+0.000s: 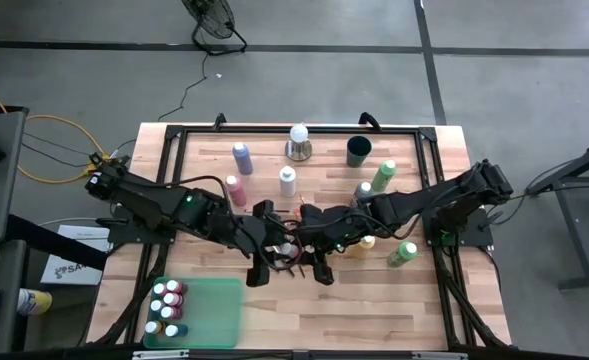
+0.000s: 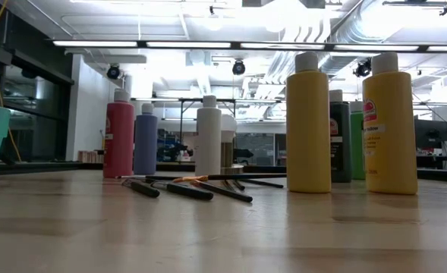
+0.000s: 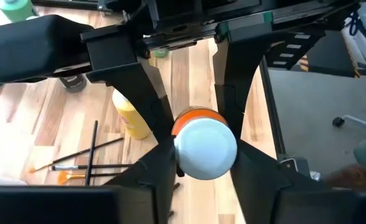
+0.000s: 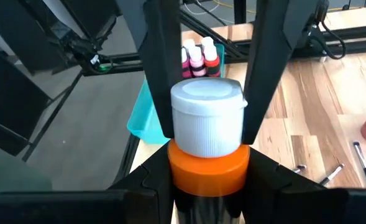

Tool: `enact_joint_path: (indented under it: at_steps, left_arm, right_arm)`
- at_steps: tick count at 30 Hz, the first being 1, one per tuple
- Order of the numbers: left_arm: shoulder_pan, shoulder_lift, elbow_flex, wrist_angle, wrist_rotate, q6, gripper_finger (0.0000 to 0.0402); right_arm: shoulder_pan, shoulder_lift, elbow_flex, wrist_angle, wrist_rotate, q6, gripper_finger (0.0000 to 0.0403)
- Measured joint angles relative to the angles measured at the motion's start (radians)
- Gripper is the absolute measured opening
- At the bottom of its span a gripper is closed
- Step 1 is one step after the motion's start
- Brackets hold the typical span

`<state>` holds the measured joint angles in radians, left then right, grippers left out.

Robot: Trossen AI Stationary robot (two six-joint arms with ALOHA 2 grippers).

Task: Pick & Place Paint Supplies
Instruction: Put the orange paint bottle into the green bin

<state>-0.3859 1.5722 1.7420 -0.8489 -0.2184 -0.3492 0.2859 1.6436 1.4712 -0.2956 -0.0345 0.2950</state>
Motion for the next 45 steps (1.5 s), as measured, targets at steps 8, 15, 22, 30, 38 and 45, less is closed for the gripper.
enact_joint_path:
  at_steps: [8,15,22,30,38,45]
  left_arm:
    - [0.0,0.001,0.0,0.011,0.002,-0.002,0.0109]
    - [0.0,0.002,0.0,0.011,0.003,-0.004,0.011]
    - [-0.013,0.002,0.0,-0.042,0.004,-0.027,0.0111]
    - [-0.131,0.002,-0.001,-0.248,-0.026,-0.141,0.0111]
    - [-0.355,0.001,-0.07,-0.336,-0.107,-0.467,0.0111]
    - [-0.536,0.002,-0.21,-0.266,-0.153,-0.781,0.0111]
  right_arm:
    - [0.0,0.0,0.0,0.002,-0.008,0.0,0.0125]
    - [-0.001,0.0,0.001,-0.008,-0.073,0.042,0.0205]
    - [-0.001,-0.01,0.001,-0.107,-0.14,0.104,0.0284]
    - [0.015,-0.058,0.001,-0.191,-0.126,0.146,0.0297]
    - [0.024,-0.12,0.001,-0.219,-0.011,0.153,0.0293]
    - [0.024,-0.135,0.001,-0.217,0.053,0.157,0.0293]
